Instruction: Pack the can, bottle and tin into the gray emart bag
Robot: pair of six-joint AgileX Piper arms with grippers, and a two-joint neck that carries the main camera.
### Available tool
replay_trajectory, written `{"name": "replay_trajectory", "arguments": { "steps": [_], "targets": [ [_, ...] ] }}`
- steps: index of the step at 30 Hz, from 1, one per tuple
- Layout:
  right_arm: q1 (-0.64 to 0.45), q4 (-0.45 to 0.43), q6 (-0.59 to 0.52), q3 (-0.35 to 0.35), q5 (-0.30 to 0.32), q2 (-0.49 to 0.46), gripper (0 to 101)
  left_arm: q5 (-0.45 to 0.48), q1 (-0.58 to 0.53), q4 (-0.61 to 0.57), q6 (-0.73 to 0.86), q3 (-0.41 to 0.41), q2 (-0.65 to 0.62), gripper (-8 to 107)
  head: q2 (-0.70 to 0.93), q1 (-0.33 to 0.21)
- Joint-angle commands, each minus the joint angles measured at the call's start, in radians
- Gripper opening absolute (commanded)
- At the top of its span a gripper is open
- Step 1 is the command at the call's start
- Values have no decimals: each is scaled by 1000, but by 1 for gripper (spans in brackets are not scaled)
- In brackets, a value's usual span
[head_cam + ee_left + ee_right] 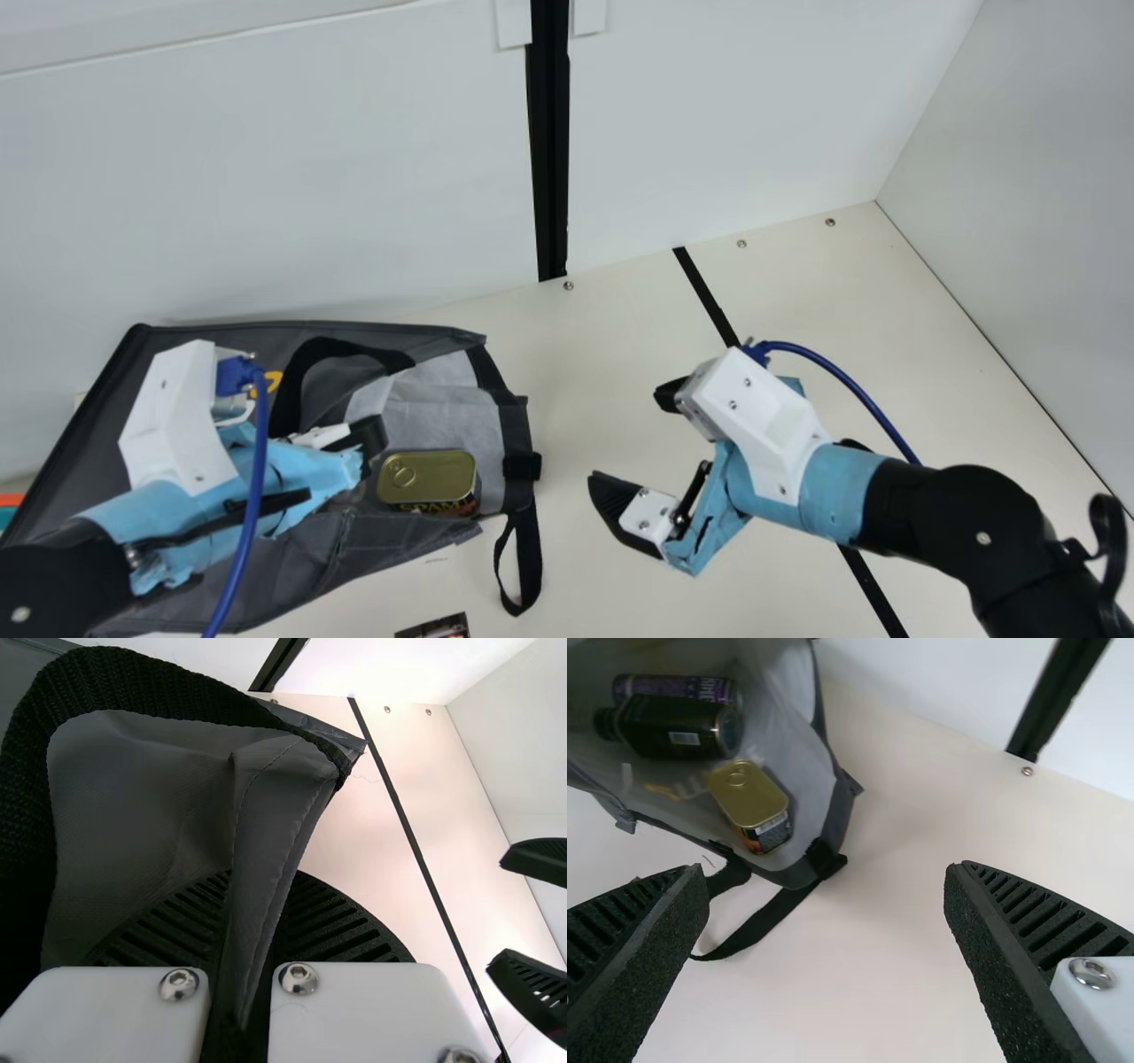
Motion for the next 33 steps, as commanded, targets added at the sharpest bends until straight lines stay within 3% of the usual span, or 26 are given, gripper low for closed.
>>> {"name": "replay_trajectory", "arguments": {
  "steps": [1,17,33],
  "targets": [
    [-12,-27,26,3,-7,-19,91,0,0,0,0,0,0,10,-1,-23],
    [-88,-250,249,15,-53,-137,91,0,0,0,0,0,0,10,-1,-23],
    [-172,-533,548,-45,-58,-187,91,0,0,0,0,0,0,10,-1,-23]
  ]
}}
